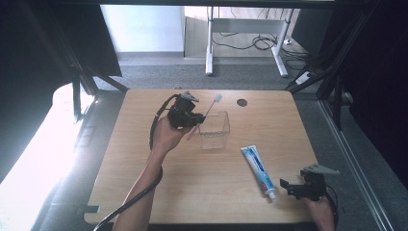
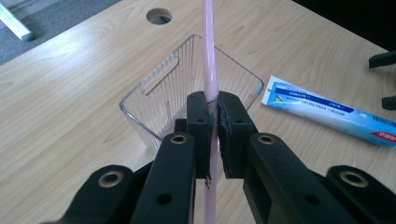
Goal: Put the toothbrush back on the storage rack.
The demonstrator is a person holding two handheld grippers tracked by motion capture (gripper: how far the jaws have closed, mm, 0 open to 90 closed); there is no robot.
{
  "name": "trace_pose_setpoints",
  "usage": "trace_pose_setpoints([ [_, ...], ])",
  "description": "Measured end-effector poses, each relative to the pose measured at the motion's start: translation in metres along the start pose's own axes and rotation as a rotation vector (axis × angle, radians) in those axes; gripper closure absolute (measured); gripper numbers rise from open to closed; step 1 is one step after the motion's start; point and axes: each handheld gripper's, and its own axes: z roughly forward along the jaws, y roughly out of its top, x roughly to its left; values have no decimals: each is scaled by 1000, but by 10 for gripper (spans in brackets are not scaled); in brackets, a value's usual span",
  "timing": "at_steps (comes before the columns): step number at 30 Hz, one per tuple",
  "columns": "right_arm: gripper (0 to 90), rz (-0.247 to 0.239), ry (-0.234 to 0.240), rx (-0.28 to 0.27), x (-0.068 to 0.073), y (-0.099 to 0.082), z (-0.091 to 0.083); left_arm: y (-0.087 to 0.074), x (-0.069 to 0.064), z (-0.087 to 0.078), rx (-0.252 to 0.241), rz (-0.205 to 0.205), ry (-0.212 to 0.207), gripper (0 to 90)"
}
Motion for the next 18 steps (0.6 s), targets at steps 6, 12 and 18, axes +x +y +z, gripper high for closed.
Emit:
trace_pose_setpoints([
  [6, 0, 0, 1, 1, 0, 0, 0, 7, 1, 6, -18, -5, 3, 841],
  [12, 0, -1, 1, 2, 0, 0, 0, 16, 1, 10, -35, -9, 10, 841],
  [18, 0, -1, 2, 0, 0, 0, 0, 23, 2, 15, -48, -10, 18, 841],
])
